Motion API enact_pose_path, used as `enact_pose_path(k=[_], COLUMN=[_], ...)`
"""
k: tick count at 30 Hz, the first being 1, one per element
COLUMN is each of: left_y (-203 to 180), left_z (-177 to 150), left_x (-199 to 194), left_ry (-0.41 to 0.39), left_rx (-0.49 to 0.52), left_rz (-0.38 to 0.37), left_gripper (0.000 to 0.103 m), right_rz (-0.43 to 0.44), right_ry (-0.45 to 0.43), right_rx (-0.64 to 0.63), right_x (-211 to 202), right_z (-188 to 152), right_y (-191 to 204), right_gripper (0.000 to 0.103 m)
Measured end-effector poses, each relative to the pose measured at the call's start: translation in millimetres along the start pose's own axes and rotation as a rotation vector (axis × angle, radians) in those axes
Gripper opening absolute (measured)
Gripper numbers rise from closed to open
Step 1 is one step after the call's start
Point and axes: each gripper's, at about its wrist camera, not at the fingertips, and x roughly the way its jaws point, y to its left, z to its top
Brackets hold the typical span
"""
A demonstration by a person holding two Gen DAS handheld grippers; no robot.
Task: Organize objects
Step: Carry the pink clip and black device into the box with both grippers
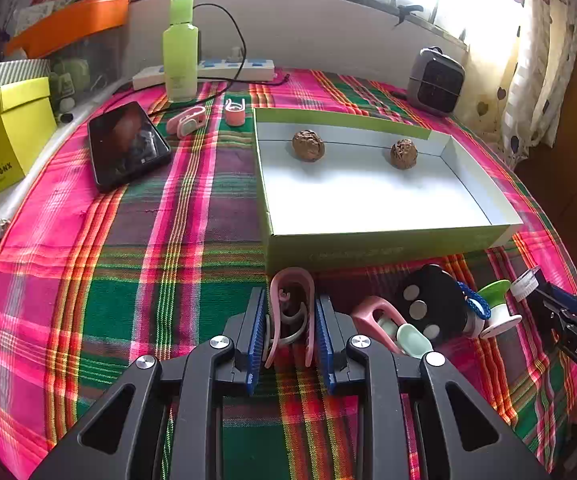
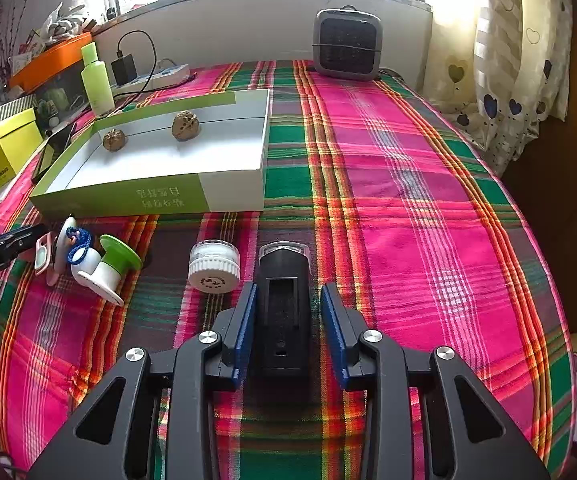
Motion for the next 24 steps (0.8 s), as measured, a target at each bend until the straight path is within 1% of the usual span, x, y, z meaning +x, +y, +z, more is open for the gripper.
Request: enact_pose_path(k=[2, 24], left_y=[0.0, 0.4], left_z=[-0.3, -0.2], left_x=[-0.1, -0.6], left_ry=[0.000, 0.000], left_rx=[-0.001, 0.000], left_rz=[-0.001, -0.001], left_gripper=[0.022, 0.022], right_rz=[0.003, 0.011], right_ry=[-0.001, -0.002], right_rx=[0.000, 0.005], right_x=[-0.1, -0.8], right_z=[-0.5, -0.6], right_y=[0.0, -0.8], right_gripper=[0.029, 0.029])
